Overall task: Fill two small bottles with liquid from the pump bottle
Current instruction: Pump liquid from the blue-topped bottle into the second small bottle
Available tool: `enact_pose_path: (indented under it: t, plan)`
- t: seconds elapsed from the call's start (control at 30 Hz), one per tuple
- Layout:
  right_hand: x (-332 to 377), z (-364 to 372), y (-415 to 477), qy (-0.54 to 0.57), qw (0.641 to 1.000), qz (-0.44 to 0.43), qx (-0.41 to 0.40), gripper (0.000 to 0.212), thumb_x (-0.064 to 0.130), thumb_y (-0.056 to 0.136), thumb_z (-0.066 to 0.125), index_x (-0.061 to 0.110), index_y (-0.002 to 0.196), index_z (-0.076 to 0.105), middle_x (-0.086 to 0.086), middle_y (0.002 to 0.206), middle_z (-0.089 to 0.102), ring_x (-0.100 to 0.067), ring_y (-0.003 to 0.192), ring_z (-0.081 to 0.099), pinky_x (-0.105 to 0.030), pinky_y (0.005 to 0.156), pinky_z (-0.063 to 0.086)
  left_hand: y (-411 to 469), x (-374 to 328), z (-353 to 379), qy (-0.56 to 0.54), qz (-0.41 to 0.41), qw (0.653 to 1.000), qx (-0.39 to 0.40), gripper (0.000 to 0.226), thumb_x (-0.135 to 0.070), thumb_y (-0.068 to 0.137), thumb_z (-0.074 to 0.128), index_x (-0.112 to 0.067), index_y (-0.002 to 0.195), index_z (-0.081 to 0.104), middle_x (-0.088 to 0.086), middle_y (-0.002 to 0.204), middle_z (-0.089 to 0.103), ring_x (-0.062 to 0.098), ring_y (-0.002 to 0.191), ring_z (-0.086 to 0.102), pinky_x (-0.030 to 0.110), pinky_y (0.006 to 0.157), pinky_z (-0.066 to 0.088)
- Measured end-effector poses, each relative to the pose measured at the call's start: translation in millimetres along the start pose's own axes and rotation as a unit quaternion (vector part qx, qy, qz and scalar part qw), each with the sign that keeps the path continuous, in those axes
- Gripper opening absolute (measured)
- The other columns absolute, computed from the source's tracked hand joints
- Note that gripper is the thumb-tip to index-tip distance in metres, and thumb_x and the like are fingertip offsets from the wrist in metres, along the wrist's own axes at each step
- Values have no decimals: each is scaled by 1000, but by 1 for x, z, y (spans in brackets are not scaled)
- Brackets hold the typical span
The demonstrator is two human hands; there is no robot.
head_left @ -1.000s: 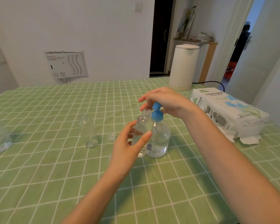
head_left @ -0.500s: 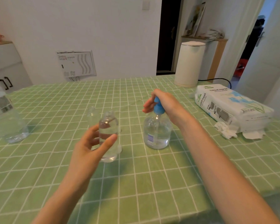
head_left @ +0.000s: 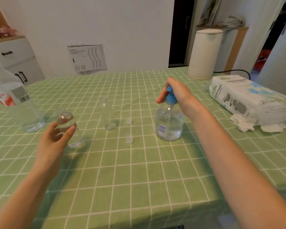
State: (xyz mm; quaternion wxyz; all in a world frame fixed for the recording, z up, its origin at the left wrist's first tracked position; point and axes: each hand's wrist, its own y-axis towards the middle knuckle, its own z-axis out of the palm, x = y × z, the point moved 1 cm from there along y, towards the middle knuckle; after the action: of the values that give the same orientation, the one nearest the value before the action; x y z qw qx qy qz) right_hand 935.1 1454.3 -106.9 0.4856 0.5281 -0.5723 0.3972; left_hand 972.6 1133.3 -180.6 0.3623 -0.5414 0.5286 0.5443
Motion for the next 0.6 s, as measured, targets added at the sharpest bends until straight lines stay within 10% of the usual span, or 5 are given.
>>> enact_pose_path:
  t: [0.6]
  plan:
    - [0,0,-1,-12,1000,-10,-10,47,23,90,32,13,52,58,-4,60,72,-11,68,66,-25,72,45,21,13,-2,63,-45,997,-7,47,-22,85,62,-20,130,48,7,119,61,27,105,59,42,94,45]
